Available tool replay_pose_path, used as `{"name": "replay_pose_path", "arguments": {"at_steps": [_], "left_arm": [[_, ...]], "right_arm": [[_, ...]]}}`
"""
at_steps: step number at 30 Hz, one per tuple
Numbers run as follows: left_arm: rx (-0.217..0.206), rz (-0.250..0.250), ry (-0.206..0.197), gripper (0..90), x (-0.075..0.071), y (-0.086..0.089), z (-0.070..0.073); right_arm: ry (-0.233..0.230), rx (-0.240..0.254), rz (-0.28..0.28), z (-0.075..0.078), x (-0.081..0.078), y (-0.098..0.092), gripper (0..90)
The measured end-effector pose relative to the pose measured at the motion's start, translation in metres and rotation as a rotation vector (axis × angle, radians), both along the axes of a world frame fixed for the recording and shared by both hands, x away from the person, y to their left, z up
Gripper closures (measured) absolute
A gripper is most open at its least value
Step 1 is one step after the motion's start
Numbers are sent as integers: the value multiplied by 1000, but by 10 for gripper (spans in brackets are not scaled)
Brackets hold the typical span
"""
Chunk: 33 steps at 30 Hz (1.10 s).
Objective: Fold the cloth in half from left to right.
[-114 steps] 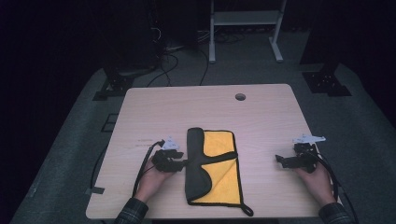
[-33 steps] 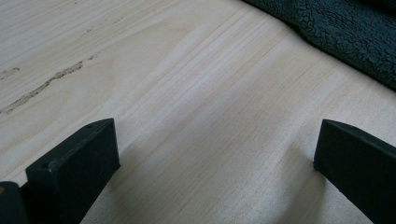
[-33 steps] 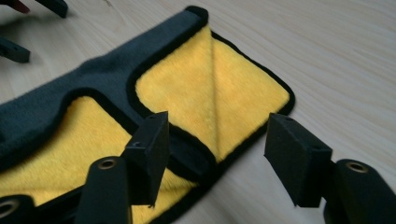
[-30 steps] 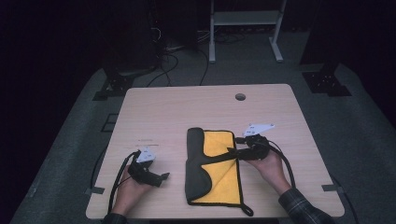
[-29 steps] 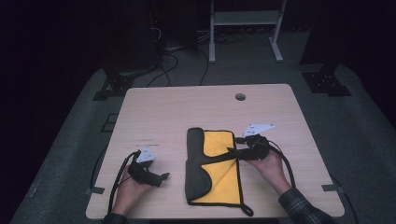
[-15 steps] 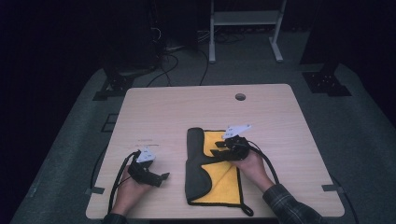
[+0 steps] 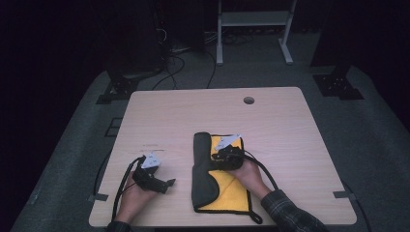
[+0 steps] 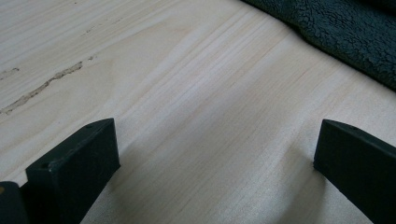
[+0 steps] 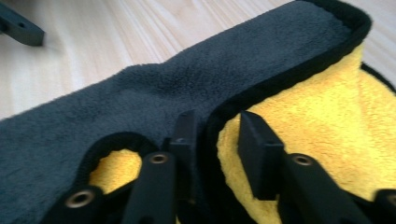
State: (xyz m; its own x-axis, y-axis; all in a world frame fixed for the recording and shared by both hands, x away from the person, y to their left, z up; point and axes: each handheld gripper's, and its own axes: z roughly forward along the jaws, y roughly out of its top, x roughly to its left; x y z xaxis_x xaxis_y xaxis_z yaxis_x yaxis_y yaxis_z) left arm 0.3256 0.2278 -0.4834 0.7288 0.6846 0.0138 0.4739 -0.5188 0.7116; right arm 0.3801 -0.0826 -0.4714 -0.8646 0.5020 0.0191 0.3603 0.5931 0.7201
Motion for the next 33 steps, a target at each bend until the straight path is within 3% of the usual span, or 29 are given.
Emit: {"name": "replay_pose_path", "arguments": {"at_steps": [1,2,10,14,21,26,33], "left_arm": [[1,-1,-1,0,0,0,0],[1,-1,-1,0,0,0,0],[0,0,0,0,0,0,0],[2,2,0,0,0,0,0],[4,1,-1,0,0,0,0],[2,4,-3,0,0,0,0],[2,5,-2,0,0,0,0]], "right_arm": [[-12,-4,-7,1,-1,-1,808],[-22,0,-5,2,-1,-2,844],[-69,40,-41,20,6,-16,852],[-83,66,-99,32,21,-33,855],[-75,101,-197,41,42,-57,855],[-53,112,-255,39,56,-71,855],[-10,45,-319,16,82,-86,853]]}}
